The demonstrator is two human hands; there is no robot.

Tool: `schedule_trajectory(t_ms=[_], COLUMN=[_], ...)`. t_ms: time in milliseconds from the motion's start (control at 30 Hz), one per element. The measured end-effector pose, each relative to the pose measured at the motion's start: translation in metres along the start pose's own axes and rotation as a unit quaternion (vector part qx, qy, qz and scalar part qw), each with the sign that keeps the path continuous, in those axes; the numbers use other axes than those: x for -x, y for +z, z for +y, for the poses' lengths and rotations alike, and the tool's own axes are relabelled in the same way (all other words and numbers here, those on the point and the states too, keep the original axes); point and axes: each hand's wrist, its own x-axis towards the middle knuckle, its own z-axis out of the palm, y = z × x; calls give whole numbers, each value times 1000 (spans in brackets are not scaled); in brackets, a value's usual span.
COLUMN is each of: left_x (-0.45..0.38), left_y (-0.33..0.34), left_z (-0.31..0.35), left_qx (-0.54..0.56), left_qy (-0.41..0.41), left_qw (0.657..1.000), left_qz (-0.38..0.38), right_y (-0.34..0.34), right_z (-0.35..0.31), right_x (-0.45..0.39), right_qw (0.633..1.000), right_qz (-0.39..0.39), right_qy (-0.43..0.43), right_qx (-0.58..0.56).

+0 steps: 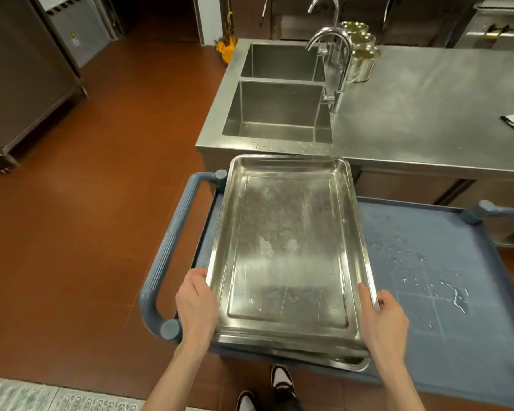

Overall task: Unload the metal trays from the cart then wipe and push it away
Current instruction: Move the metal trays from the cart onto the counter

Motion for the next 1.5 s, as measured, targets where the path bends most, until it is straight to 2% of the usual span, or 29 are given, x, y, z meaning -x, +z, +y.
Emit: schedule_trajectory(t_ms=[100,433,733,900,1067,1300,1500], left_x=[-1,-1,18,30,53,103,156], left_y=[-2,-3,-47,-77,-114,-171,-227], left_z=[3,28,33,14,-5,-30,-75], left_qx=[15,36,45,59,58,69,79], left_qy=[17,-21,-32,-58,-75,-108,-148], left_qw=[1000,996,982,964,944,902,853], left_qz=[15,76,183,252,316,412,494], right_y=[-1,-3,25,47,75,116,145], right_z=[-11,-57,-98,-125,-142,-154,-149], right_x=[-8,-47,-54,-35,-4,59,135], right_qw=[1000,993,969,943,920,877,839], right_qz=[-19,-96,-197,-272,-304,-370,-420], right_qy=[-8,-67,-137,-179,-236,-304,-345], right_qx=[-8,-24,-59,-69,-71,-41,2])
